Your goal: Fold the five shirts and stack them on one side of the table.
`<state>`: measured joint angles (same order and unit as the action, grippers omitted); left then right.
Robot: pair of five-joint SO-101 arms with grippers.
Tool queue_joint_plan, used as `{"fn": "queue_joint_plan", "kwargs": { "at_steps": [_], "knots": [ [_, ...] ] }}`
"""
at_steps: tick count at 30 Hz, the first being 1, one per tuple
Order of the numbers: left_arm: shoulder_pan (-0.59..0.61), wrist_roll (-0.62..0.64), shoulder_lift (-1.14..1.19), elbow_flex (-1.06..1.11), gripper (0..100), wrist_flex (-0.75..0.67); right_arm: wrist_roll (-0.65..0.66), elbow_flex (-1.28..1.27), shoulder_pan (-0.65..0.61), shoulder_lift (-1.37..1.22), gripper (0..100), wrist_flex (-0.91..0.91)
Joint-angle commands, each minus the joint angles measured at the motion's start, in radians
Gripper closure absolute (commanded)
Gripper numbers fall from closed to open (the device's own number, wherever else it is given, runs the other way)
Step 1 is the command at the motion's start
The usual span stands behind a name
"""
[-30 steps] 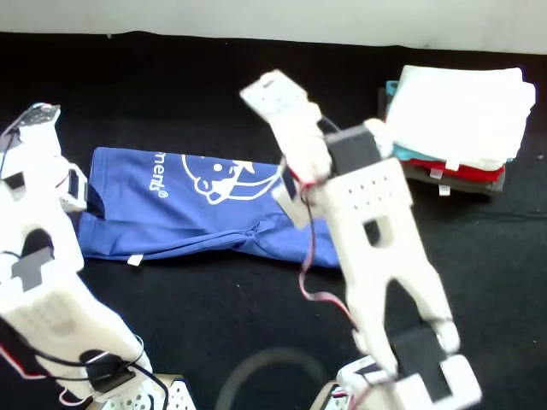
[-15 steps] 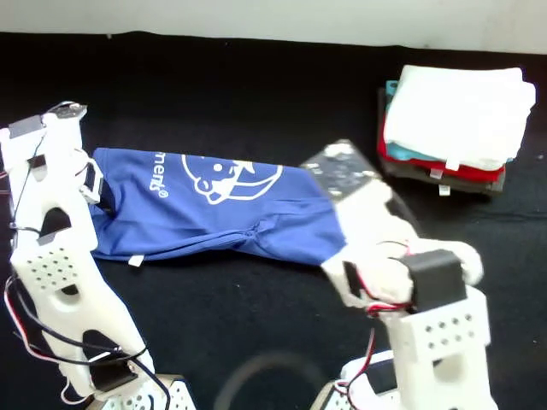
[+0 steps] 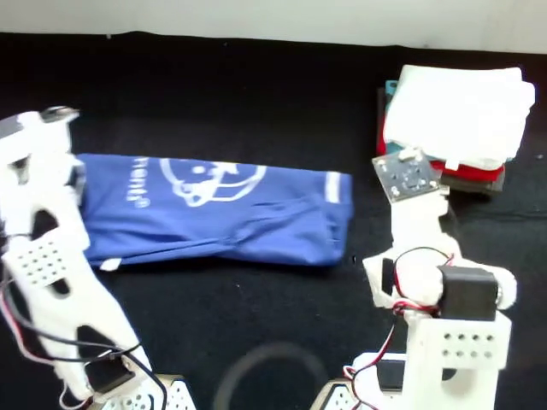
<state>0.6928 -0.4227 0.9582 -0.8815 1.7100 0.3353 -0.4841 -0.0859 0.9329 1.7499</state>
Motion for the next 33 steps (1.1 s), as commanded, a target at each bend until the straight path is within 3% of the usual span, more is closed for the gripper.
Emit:
{"fn": "queue_joint_plan", "kwargs": {
  "at_steps": [1,7,12,17,21,25,29,33],
  "knots": [
    [0.134,-0.069,-0.012,-0.133,99,0.015,0.008,-0.09,0.013,0.019,99.1,-0.041],
    [0.272,-0.12,-0.012,-0.272,99,0.037,0.003,-0.404,0.013,0.143,99.1,-0.262],
    [0.246,-0.114,-0.051,-0.282,99,0.064,0.009,-0.653,0.058,0.283,99.1,-0.475],
    [0.166,-0.107,-0.285,-0.038,99,0.064,0.009,-0.932,0.163,0.328,99.1,-0.728],
    [0.01,-0.084,-0.576,0.291,99,0.063,0.006,-1.064,0.196,0.332,99.1,-0.82],
    [-0.251,-0.028,-0.823,0.541,99,0.06,0.005,-1.116,0.197,0.332,99.1,-0.843],
    [-0.522,0.057,-0.923,0.599,99,0.058,0.005,-1.168,0.197,0.334,99.1,-0.881],
    [-0.707,0.106,-0.901,0.55,99,0.046,0.009,-1.181,0.197,0.334,99.1,-0.888]
  ]
}}
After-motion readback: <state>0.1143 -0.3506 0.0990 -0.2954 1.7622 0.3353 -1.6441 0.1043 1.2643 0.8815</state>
